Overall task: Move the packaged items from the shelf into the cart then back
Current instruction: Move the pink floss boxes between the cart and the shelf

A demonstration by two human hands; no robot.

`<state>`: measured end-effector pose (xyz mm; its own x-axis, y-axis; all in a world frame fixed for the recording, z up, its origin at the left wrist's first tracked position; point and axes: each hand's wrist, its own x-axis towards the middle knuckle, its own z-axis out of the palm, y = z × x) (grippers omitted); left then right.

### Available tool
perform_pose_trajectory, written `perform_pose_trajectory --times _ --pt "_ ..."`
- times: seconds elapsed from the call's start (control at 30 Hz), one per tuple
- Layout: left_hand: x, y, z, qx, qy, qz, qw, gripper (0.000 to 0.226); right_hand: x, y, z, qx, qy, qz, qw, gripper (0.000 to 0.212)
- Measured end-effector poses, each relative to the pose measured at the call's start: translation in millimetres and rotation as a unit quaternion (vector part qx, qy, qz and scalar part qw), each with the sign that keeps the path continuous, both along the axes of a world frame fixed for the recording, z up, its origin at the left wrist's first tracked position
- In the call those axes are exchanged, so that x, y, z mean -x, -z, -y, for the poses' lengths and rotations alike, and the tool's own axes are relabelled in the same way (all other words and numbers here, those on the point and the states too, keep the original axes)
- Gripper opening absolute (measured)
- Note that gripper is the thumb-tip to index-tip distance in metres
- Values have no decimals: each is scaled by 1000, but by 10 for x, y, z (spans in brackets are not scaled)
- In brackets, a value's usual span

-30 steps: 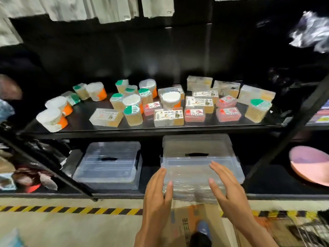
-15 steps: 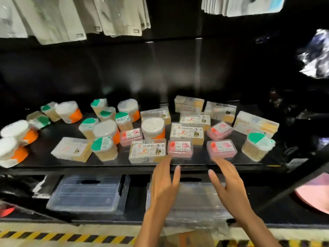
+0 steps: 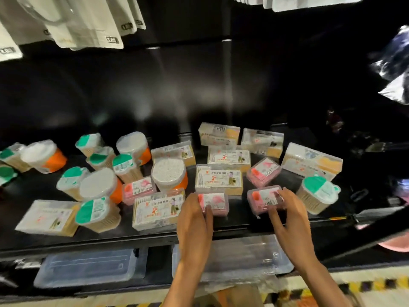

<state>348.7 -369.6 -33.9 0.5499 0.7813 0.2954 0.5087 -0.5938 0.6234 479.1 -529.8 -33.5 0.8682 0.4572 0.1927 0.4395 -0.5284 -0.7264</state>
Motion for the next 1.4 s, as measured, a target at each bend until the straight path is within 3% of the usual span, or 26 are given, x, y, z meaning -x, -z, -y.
perform_pose_trajectory --times 0.23,0.47,0.57,0.67,0.73,0.83,1.0,1.13,1.23,1.4 --pt "-294 12 34 -4 -66 -162 985 34 -117 56 -156 -3 8 0 1000 39" --pt "-286 89 198 -18 -39 -159 986 49 -100 81 -86 2 23 -42 999 55" --pt "-248 59 262 5 -42 -110 993 47 -66 59 -56 16 56 -87 995 74" --pt "-244 23 275 55 -63 -136 987 56 -73 56 -103 77 87 -116 986 93" --pt "-255 -4 264 65 -67 -169 981 58 -92 69 -132 118 94 -105 983 92" --pt "-287 -52 233 98 -69 -190 974 56 -138 90 -141 107 105 -101 983 79" --pt "-338 -136 189 260 -108 -99 955 51 -167 92 -121 43 102 -140 984 77" --pt "-357 -117 119 332 -93 -90 934 62 -223 161 -115 22 102 -183 977 96" --pt "-379 -100 121 338 -75 -118 931 77 -237 207 -110 51 103 -201 973 98" --pt "-419 -23 205 286 -43 -158 944 70 -233 210 -94 52 100 -220 969 96"
